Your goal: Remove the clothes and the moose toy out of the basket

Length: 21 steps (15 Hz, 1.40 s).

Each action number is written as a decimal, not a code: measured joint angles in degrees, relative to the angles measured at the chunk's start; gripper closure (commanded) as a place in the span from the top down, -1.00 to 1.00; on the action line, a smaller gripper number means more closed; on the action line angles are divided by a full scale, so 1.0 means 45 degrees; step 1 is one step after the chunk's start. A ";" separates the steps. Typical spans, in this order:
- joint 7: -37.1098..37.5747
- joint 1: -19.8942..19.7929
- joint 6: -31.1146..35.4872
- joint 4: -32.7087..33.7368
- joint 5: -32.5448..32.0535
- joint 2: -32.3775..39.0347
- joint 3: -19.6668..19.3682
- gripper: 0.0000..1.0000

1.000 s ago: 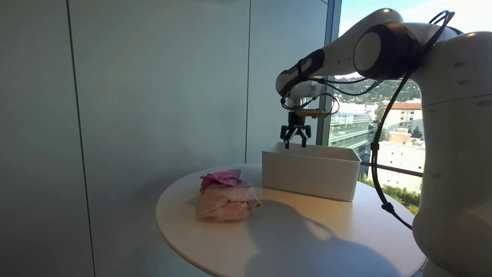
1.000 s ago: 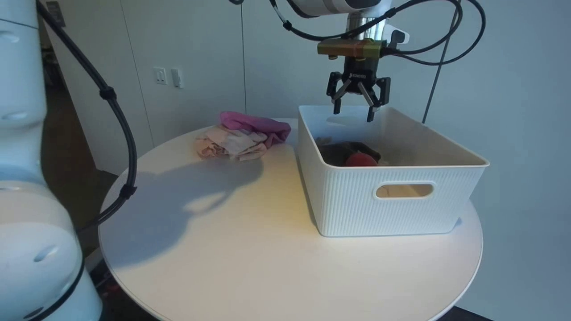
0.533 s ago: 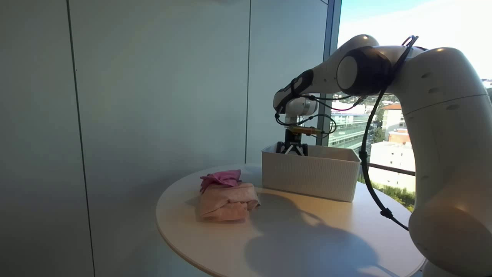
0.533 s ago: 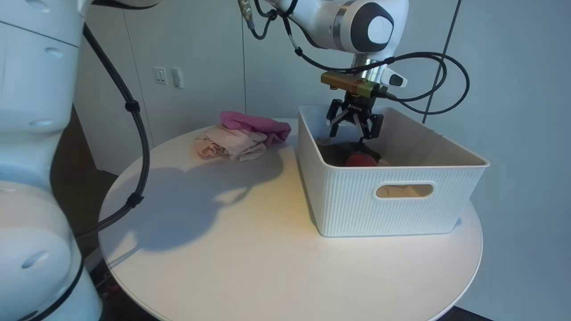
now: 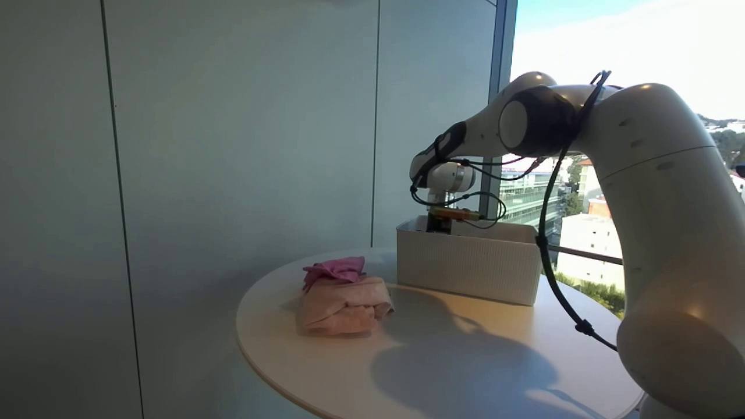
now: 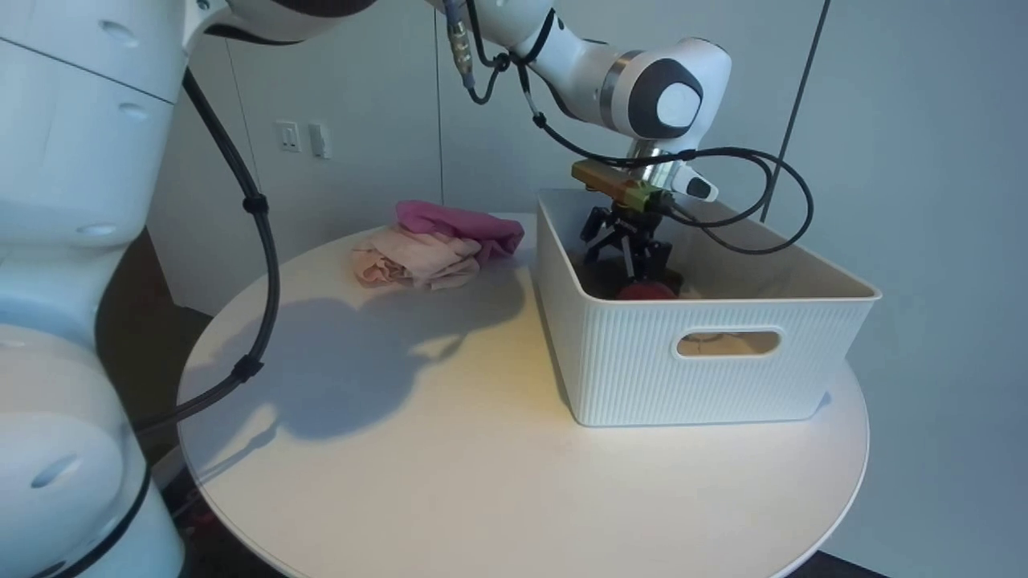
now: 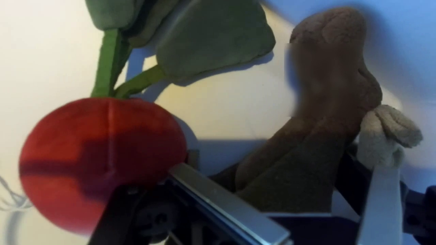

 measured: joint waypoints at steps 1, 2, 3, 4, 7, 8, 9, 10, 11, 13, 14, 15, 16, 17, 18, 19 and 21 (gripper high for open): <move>0.0067 -0.0018 0.0000 0.0005 0.0109 0.0074 0.0031 0.16; 0.0133 -0.0036 0.0000 0.0005 0.0192 0.0115 0.0053 0.02; 0.0187 -0.0054 -0.0002 0.0005 0.0264 0.0127 0.0063 -0.13; 0.0225 -0.0079 -0.0002 0.0012 0.0335 0.0123 0.0064 -0.30; 0.0289 -0.0221 -0.0002 0.0051 0.0382 -0.0132 0.0031 -0.72; 0.0289 -0.0268 -0.0002 0.0059 0.0378 -0.0340 -0.0021 -0.84; 0.0314 -0.0281 0.0034 0.0063 0.0378 -0.0580 -0.0034 -0.90; 0.0364 -0.0261 0.0106 0.0063 0.0368 -0.0825 -0.0025 -0.92; 0.0443 -0.0182 0.0230 0.0066 0.0329 -0.1075 -0.0011 -0.87; 0.0631 0.0079 0.0534 0.0063 0.0098 -0.1652 0.0010 -0.90; 0.0754 0.0222 0.0665 0.0068 -0.0131 -0.1993 0.0010 -0.90; 0.0911 0.0368 0.0777 0.0070 -0.0421 -0.2358 0.0011 -0.88; 0.1078 0.0506 0.0867 0.0067 -0.0775 -0.2762 0.0011 -0.88; 0.1266 0.0636 0.0990 0.0070 -0.1181 -0.3158 0.0011 -0.88; 0.1459 0.0767 0.1054 0.0080 -0.1570 -0.3556 0.0010 -0.88; 0.1619 0.0885 0.1099 0.0085 -0.1988 -0.3954 0.0012 -0.88; 0.1718 0.1121 0.1264 0.0101 -0.2830 -0.4786 0.0076 -0.88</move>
